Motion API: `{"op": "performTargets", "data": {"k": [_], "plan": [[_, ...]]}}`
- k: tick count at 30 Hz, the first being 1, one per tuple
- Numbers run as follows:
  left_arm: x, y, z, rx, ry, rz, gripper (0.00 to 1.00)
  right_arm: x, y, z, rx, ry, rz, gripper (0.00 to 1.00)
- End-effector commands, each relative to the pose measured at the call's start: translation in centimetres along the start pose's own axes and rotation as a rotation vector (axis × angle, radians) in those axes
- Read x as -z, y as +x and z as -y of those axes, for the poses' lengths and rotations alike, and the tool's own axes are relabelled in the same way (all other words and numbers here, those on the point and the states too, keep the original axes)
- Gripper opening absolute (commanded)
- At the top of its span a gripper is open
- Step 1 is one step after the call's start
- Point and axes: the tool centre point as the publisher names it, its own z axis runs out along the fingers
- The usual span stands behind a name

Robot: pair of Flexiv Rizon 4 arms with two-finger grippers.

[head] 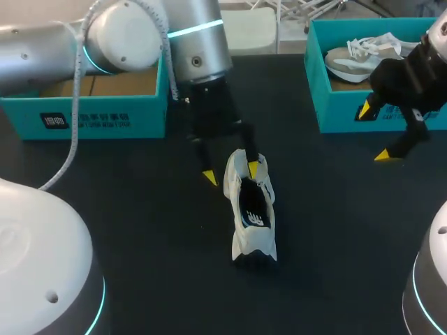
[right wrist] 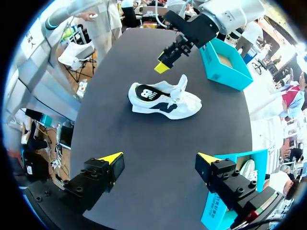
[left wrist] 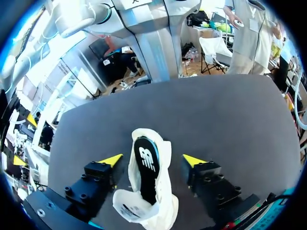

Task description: Take the shoe out of the shoebox, open the shoe tongue, remove and reinsert the insole, then place the shoe into the shoebox

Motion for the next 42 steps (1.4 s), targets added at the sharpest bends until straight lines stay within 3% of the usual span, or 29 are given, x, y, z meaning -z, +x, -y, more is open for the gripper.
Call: {"op": "performTargets", "data": {"k": [1,8,20,28,36,42], "plan": [[-1.3,-1.0,0.0,-0.004,-0.028,-0.035,0.0,-0.1,0.0,0.0,-0.001,0.003,0.002,1.0],[-3.5,-1.6,-0.2,-0.023,-0.059,-0.105,0.0,-0.1,0.0,0.0,-0.001,0.003,0.002,1.0],[-5.9,-0.6,-2.3,-0.021,-0.112,-0.159,0.0,-0.1,0.0,0.0,-0.001,0.003,0.002,1.0],[-7.2,-0.6,-4.0,-0.033,-0.268,-0.139,0.0,-0.1,0.0,0.0,-0.001,0.003,0.002,1.0],[-8.0,-0.2,-5.3,-0.08,-0.404,-0.21,0.0,-0.1,0.0,0.0,-0.001,0.003,0.002,1.0],[-8.7,0.3,-5.8,-0.084,-0.437,-0.217,0.0,-0.1,0.0,0.0,-0.001,0.003,0.002,1.0]]}}
